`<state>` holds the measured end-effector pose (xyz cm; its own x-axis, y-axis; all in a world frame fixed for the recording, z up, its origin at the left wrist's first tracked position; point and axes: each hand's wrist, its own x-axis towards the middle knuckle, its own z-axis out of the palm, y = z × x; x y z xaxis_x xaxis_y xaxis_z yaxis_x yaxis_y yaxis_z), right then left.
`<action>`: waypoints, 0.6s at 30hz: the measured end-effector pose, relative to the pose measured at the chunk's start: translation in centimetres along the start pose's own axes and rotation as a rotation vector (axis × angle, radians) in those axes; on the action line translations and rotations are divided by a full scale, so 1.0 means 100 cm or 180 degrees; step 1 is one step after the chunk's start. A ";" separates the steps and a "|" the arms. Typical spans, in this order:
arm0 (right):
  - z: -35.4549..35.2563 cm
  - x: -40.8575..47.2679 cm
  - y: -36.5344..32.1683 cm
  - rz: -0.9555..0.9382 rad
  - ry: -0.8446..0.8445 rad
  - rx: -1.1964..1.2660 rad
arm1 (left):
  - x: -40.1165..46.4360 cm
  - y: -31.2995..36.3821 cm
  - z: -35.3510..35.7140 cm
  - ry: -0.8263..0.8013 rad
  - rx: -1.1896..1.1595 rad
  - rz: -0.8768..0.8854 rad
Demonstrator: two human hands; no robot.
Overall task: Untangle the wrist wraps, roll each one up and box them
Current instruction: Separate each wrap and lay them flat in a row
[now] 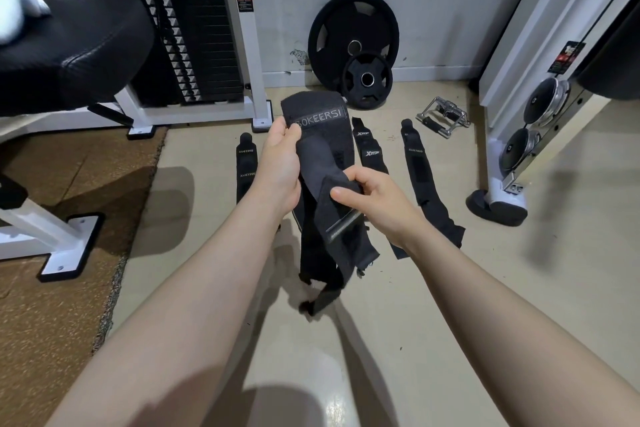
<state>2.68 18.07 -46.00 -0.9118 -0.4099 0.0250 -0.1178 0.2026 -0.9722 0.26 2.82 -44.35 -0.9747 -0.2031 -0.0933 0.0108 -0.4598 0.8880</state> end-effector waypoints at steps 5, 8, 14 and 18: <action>-0.002 0.003 -0.005 -0.0052 0.0052 0.0751 | 0.004 -0.006 -0.006 0.0043 -0.0152 -0.0092; -0.001 0.004 -0.008 -0.0098 0.0118 0.0782 | 0.003 -0.006 -0.007 0.0016 -0.0275 -0.0122; -0.003 0.000 -0.002 0.0084 0.0043 0.0928 | 0.005 -0.006 -0.013 0.0141 -0.0291 -0.0081; -0.006 0.004 -0.006 0.0188 0.0280 0.0915 | 0.001 -0.006 -0.008 -0.0036 -0.0354 -0.0140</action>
<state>2.14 18.34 -45.30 -0.9458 -0.3239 -0.0257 0.0413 -0.0413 -0.9983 0.33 2.36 -45.25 -0.9773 -0.1711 -0.1252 -0.0078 -0.5612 0.8276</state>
